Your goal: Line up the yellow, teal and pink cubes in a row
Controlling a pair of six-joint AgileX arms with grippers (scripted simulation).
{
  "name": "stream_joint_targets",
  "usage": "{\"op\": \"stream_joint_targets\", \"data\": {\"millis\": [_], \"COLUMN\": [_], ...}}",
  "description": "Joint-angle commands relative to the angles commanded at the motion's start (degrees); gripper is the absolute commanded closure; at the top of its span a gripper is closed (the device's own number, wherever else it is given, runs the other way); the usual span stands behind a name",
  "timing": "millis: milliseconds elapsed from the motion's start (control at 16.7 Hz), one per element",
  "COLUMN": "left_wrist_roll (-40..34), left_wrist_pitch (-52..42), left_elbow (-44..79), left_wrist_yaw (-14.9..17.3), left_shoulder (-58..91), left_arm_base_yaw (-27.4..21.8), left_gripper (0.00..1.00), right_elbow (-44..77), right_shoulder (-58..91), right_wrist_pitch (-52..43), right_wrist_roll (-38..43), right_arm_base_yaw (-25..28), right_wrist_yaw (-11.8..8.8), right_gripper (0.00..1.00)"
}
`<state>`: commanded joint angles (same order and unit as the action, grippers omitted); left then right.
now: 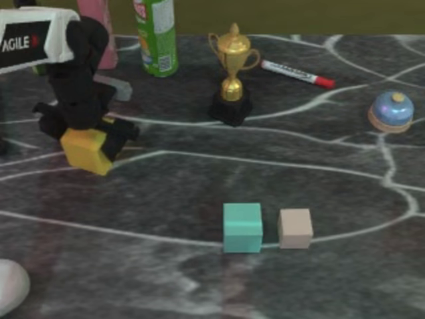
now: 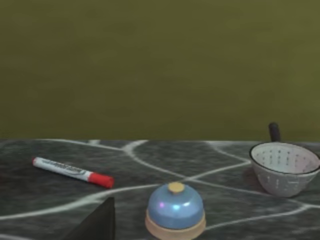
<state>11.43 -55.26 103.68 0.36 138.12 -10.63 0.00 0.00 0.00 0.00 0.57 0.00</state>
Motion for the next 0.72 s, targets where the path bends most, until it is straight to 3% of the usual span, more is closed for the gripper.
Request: {"op": "stream_joint_targets", "data": {"millis": [480, 720], "left_wrist_roll": [-0.1, -0.1], "left_wrist_pitch": [-12.2, -13.0], "left_elbow": [8.0, 8.6], "left_wrist_yaw": [-0.1, -0.1], "left_shoulder": [-3.9, -4.4], "left_arm_base_yaw": [1.0, 1.1], "left_gripper": [1.0, 1.0], "right_elbow": [0.0, 0.0], "right_shoulder": [0.0, 0.0], "right_wrist_pitch": [0.0, 0.0], "right_wrist_roll": [0.0, 0.0], "right_arm_base_yaw": [0.0, 0.0], "right_wrist_yaw": [0.0, 0.0], "right_gripper": [0.0, 0.0]}}
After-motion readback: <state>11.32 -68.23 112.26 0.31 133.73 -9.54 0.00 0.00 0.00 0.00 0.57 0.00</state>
